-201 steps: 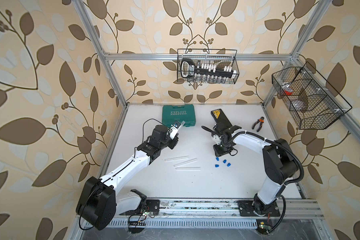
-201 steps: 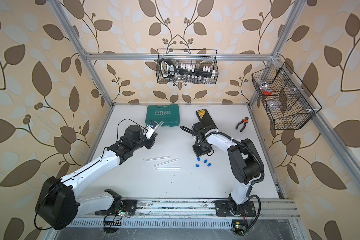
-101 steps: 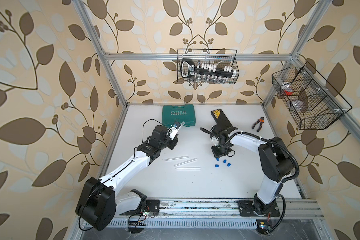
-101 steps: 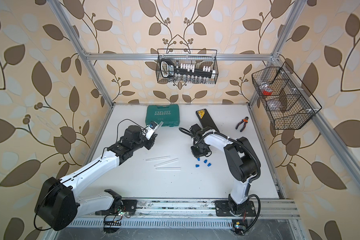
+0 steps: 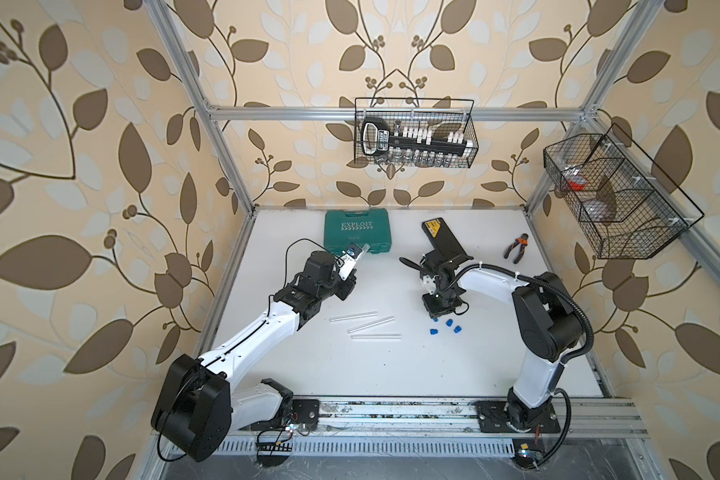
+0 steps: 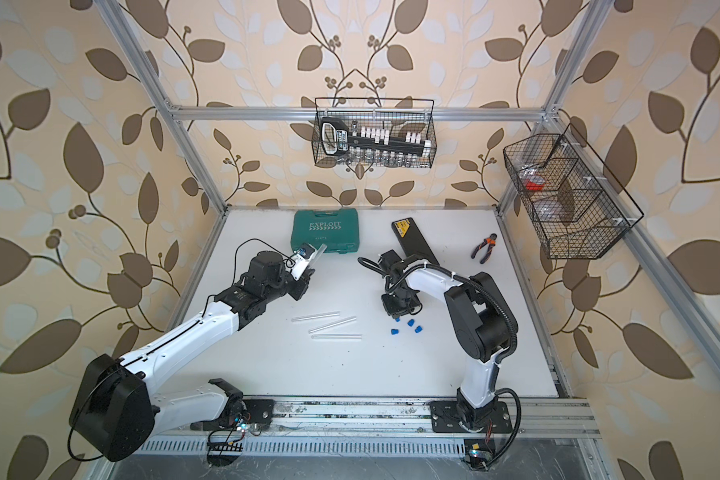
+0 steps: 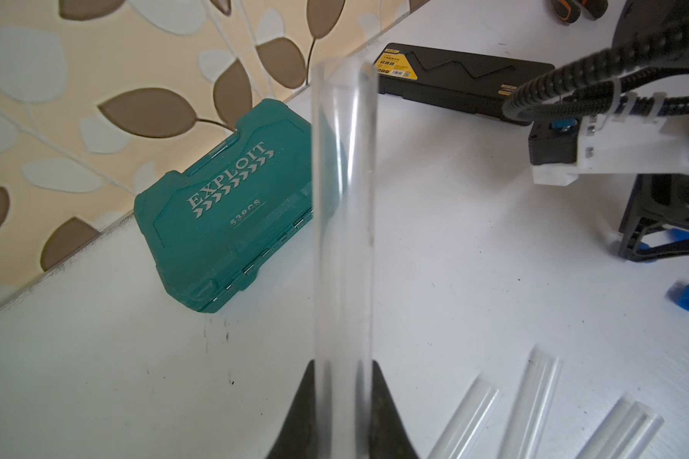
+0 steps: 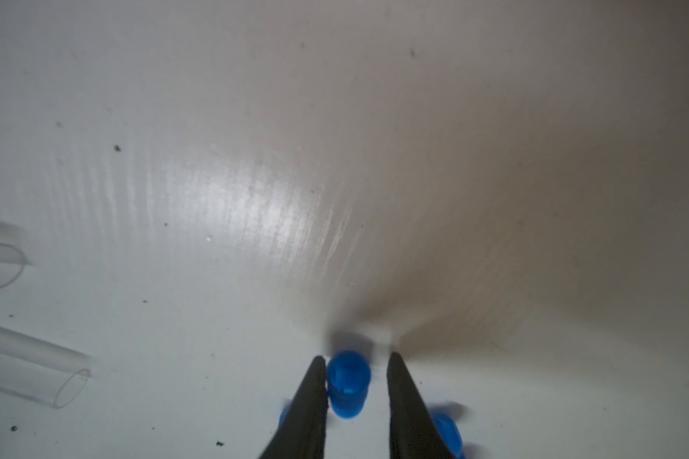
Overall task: Insert stoppers into test tubes
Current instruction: Pick up the stopper from the center of the board.
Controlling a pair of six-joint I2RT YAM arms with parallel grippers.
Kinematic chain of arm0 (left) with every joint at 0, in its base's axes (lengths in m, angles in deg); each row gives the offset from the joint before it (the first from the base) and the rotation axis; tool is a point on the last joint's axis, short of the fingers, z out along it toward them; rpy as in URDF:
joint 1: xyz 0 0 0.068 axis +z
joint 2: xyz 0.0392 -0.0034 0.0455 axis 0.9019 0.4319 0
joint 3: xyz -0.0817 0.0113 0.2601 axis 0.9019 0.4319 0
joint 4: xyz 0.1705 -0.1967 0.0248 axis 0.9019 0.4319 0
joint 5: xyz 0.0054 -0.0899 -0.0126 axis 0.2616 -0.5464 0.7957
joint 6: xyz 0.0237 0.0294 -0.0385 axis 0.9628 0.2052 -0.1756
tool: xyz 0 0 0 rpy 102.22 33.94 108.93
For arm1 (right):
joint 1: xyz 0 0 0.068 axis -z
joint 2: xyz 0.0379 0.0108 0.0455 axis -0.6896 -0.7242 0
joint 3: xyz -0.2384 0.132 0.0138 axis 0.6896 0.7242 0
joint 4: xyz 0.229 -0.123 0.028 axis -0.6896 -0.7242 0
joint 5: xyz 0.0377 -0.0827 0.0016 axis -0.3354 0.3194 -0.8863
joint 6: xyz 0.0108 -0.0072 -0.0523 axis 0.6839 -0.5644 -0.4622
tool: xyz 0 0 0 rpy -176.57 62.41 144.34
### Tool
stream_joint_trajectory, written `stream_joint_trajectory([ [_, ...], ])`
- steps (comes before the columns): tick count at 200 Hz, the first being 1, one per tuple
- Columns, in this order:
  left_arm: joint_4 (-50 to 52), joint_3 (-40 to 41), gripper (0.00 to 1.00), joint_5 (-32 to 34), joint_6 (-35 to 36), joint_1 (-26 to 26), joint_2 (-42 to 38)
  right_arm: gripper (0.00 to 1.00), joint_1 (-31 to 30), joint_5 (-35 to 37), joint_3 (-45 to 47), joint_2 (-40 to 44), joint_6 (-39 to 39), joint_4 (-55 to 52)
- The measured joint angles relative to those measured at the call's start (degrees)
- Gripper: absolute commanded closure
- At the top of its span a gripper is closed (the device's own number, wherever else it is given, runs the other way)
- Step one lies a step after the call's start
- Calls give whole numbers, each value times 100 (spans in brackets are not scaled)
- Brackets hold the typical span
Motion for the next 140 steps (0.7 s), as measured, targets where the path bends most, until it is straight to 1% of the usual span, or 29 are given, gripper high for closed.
stream_joint_trajectory([
  [40, 44, 0, 100, -2, 17, 0, 0, 84, -13, 2, 37, -31, 48, 9],
  [86, 74, 0, 100, -24, 59, 0, 0, 86, -37, -4, 37, -26, 129, 13],
  [100, 74, 0, 100, -24, 66, 0, 0, 89, -37, -15, 37, 20, 234, 44],
  [120, 76, 0, 100, -31, 76, 0, 0, 89, -57, -42, 59, 317, 680, 280],
  [129, 76, 0, 100, -39, 79, 0, 0, 87, -96, -63, 151, 595, 979, 553],
  [140, 76, 0, 100, -39, 79, 0, 0, 88, -166, -105, 299, 988, 1410, 876],
])
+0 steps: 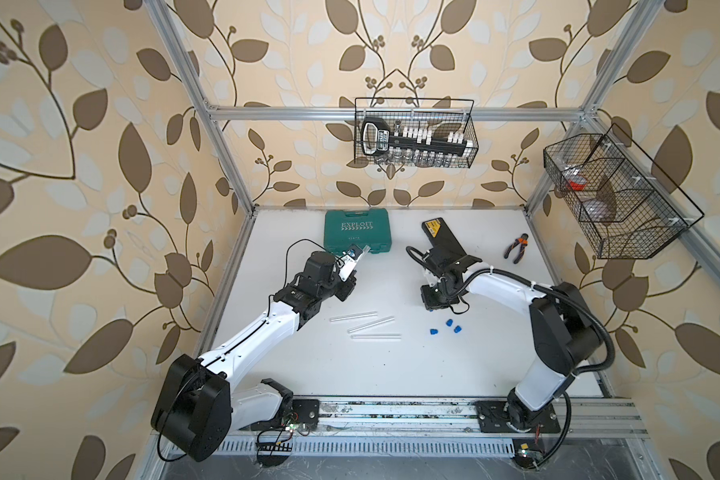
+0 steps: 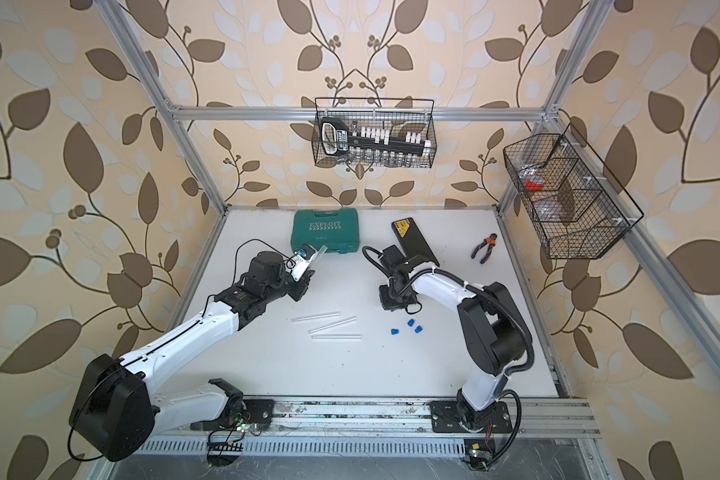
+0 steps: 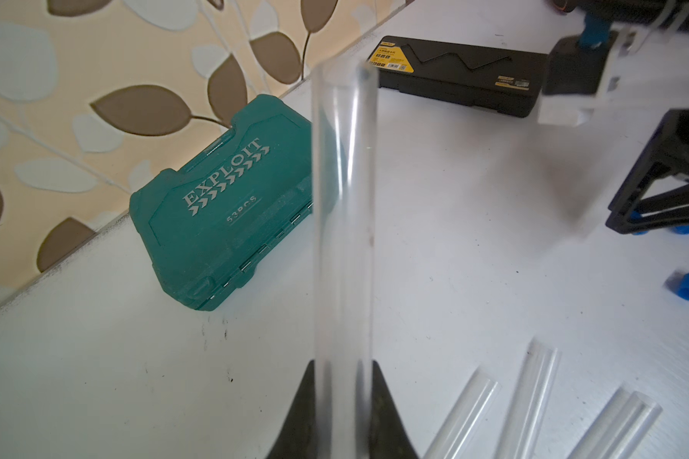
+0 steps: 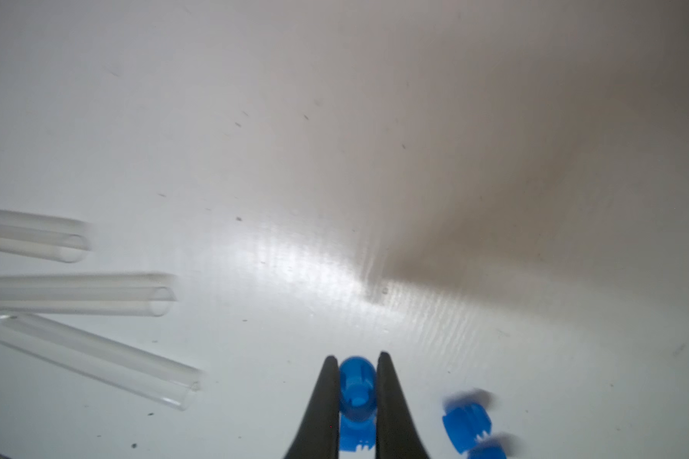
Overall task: Insert stoppers into test tubes
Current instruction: Pick up the stopper from the center of the board, then place the stopper at the center of the board.
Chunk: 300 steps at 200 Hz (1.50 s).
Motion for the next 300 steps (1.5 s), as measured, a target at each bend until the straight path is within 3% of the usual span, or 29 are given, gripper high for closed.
stream_joint_trajectory([
  [33, -2, 0, 100, 0, -2, 0, 0, 91, -153, -66, 479, 750, 1858, 955],
  [45, 0, 0, 100, -2, -2, 0, 0, 96, -175, -42, 745, 857, 2590, 1266],
  [76, -2, 0, 100, 0, -4, 0, 2, 96, -326, 184, 1217, 916, 4533, 1639],
  [113, -2, 0, 100, 4, -2, 0, 31, 97, -433, 527, 903, 761, 5777, 1416],
  [164, 0, 0, 100, 4, 0, 0, 122, 96, -393, 511, 898, 271, 6498, 1373],
  [222, 0, 0, 100, 17, 24, 0, 170, 96, -306, 328, 898, -267, 6634, 1384],
  [300, 7, 0, 100, 28, 55, 0, 173, 75, -306, 297, 892, -334, 6712, 1458],
])
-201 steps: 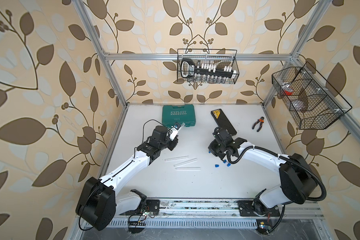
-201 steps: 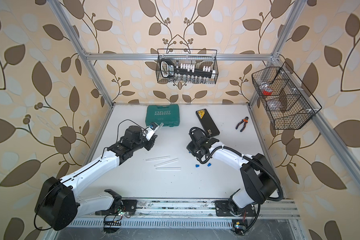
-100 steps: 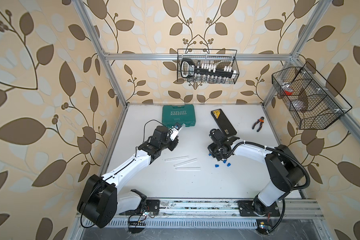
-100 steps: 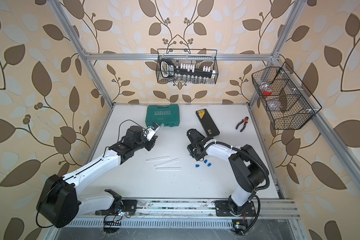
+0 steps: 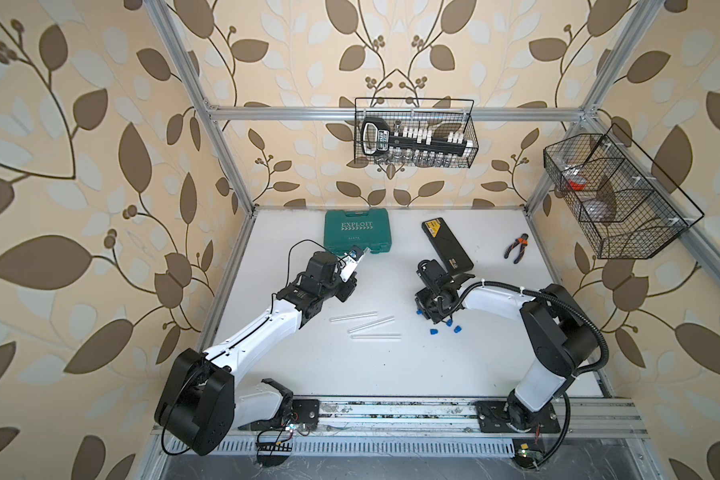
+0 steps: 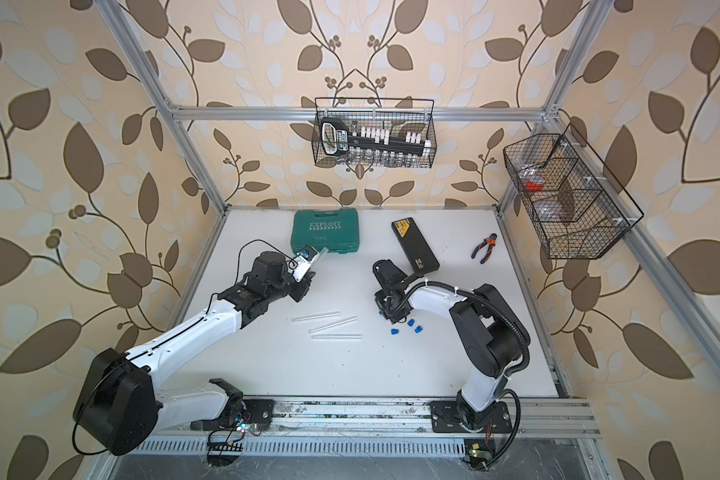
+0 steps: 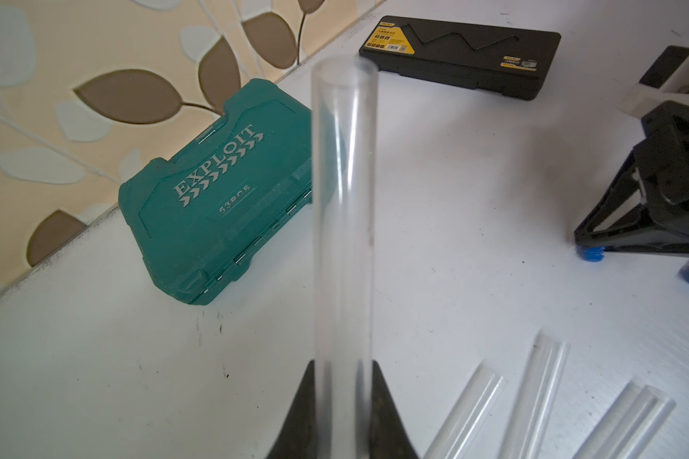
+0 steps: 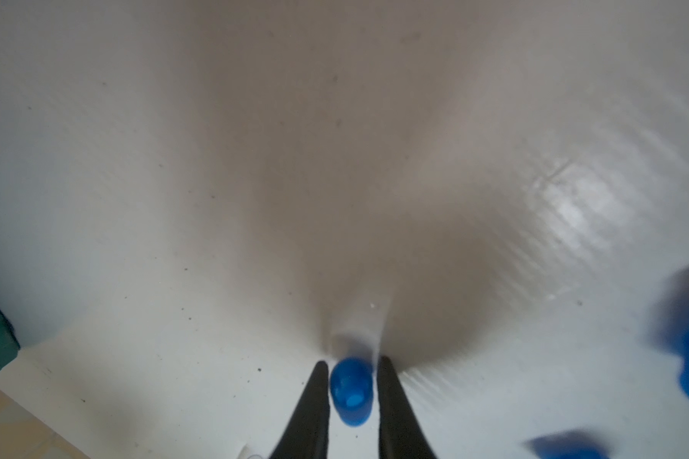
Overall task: Insert stoppers into test tubes
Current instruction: Place the stopper at the center of the board.
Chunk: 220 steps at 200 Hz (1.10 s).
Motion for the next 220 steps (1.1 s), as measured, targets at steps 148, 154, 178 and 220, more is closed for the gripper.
stream_joint_trajectory([
  [148, -42, 57, 100, 153, 105, 0, -11, 45, 1639, -592, -192, 2551, -5141, 439],
  [154, -55, 81, 100, 177, 105, 0, -13, 44, 1766, -835, -352, 2546, -5831, 455],
  [178, -92, 129, 100, 184, 103, 0, -2, 44, 1998, -1803, -938, 2334, -8446, 278],
  [220, -111, 129, 100, 170, 103, 0, 118, 43, 1572, -2179, -717, 1788, -12941, -684],
])
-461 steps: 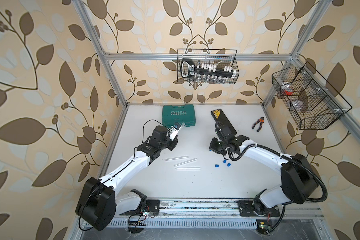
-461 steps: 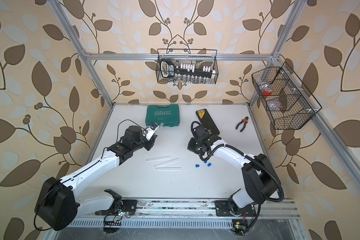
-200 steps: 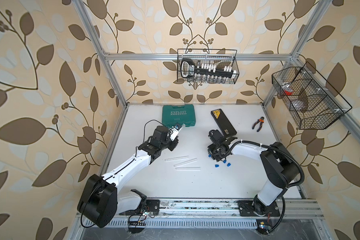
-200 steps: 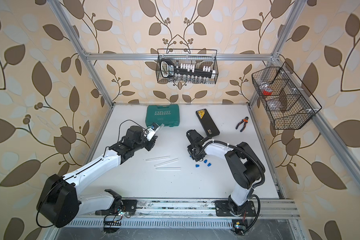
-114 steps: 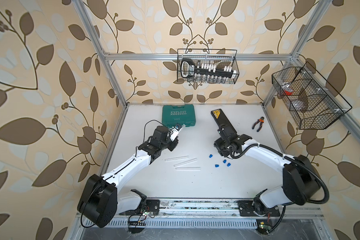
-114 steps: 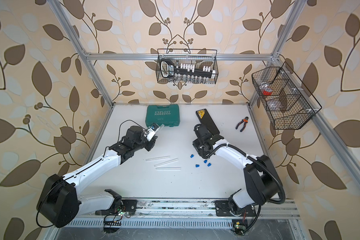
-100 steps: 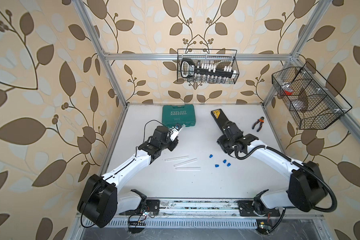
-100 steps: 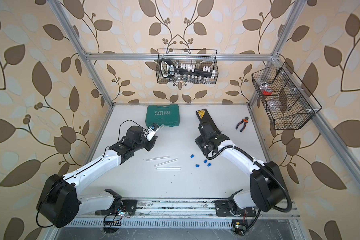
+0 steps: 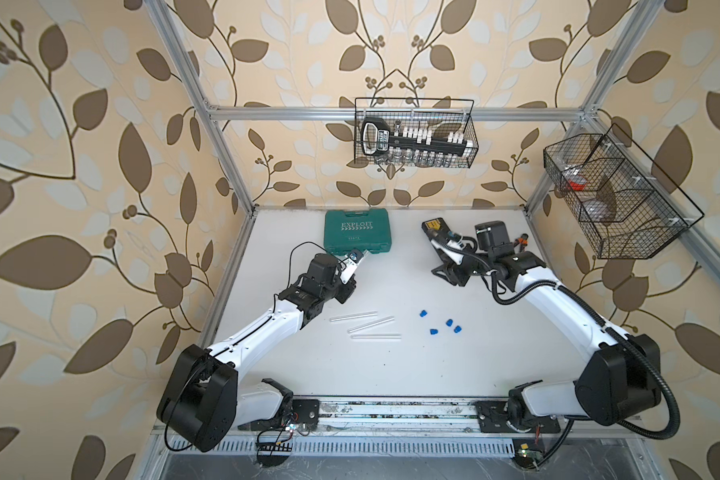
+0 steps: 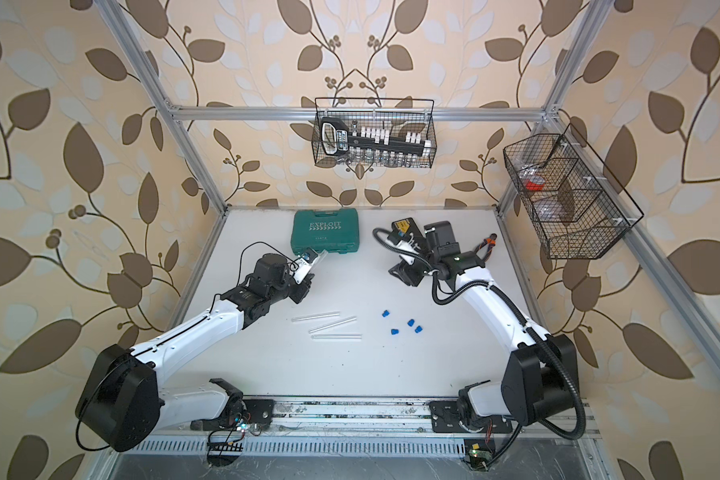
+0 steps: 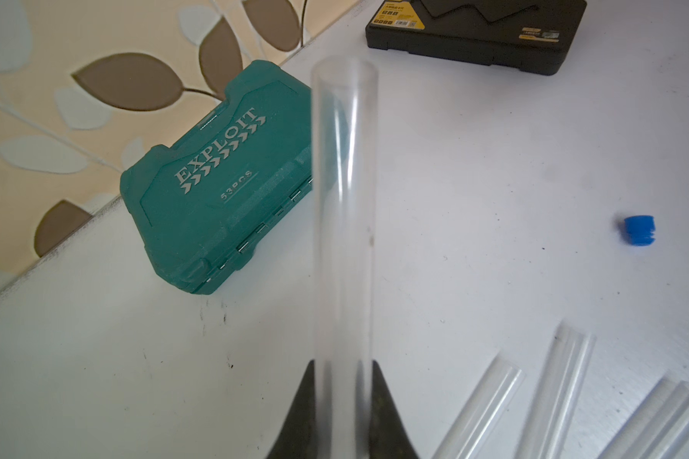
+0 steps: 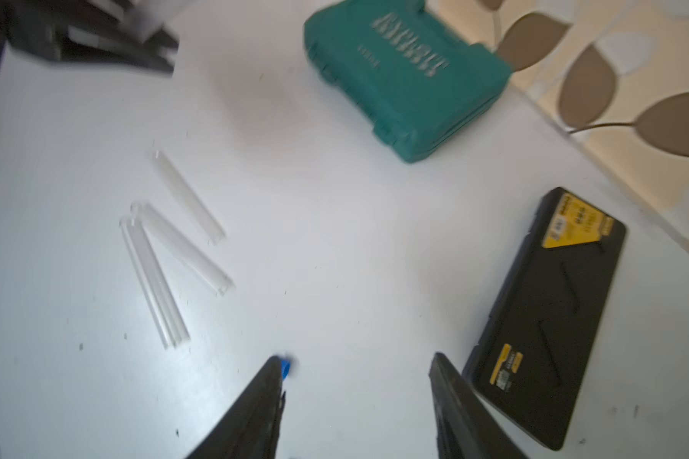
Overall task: Insert stoppers into test tubes
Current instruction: Place the stopper at the center of the board, then pick up the stopper from the center of the board.
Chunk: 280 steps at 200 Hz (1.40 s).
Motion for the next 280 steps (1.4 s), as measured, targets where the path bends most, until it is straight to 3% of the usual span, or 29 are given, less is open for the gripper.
stream_joint_trajectory([
  [34, -7, 0, 100, -35, -2, 0, -2, 45, -358, 278, 221, -610, -2035, -492],
  [82, -2, 0, 100, -70, 0, 0, -9, 50, -553, 535, -114, -1390, -3163, -769],
  [150, 22, 0, 100, -170, 11, 0, -13, 59, -844, 662, -354, -2122, -3357, -876],
  [280, 70, 0, 100, -212, 20, 0, -13, 67, -837, 680, -214, -2334, -3329, -723],
])
